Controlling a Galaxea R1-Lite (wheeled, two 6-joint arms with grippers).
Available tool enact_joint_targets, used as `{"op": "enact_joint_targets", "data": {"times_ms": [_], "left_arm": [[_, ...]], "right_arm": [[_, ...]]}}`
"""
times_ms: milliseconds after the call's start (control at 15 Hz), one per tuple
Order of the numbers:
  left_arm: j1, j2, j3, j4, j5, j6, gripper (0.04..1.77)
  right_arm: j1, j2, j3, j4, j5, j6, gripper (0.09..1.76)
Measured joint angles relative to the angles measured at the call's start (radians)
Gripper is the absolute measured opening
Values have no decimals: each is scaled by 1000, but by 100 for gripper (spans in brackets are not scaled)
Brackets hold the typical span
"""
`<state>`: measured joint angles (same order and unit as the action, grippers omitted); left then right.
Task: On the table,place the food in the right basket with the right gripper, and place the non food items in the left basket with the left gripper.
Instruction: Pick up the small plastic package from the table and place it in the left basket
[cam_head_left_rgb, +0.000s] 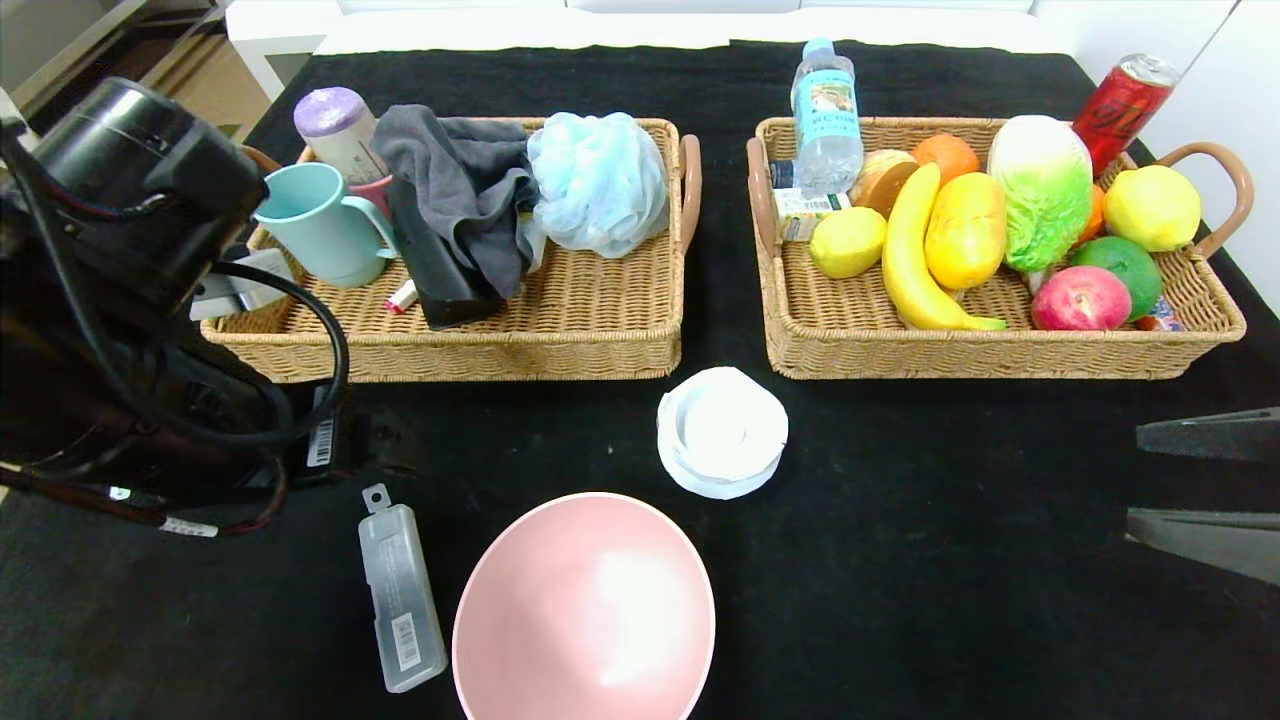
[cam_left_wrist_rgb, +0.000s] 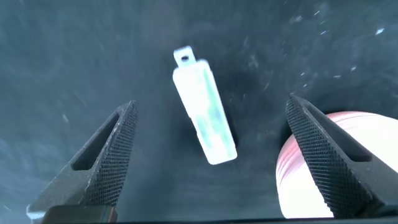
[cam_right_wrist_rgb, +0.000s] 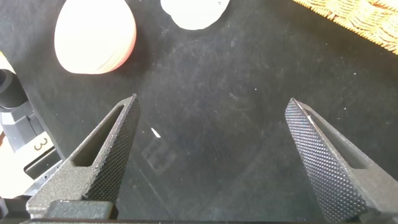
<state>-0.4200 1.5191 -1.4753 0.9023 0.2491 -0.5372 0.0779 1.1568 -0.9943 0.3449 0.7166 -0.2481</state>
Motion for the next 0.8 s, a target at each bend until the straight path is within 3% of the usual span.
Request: {"op": "enact_joint_targets", "data": {"times_ms": [267,467,800], "left_arm": [[-6,14,88,-16,-10,-43,172],[-6,13,164,-97,-64,-76,172],[-5,13,270,-182,-69,-89,172]], "right_arm": [[0,0,0,0,0,0,171],[0,0,0,1,0,-1,171],[0,0,3,1,0,-2,171]]}}
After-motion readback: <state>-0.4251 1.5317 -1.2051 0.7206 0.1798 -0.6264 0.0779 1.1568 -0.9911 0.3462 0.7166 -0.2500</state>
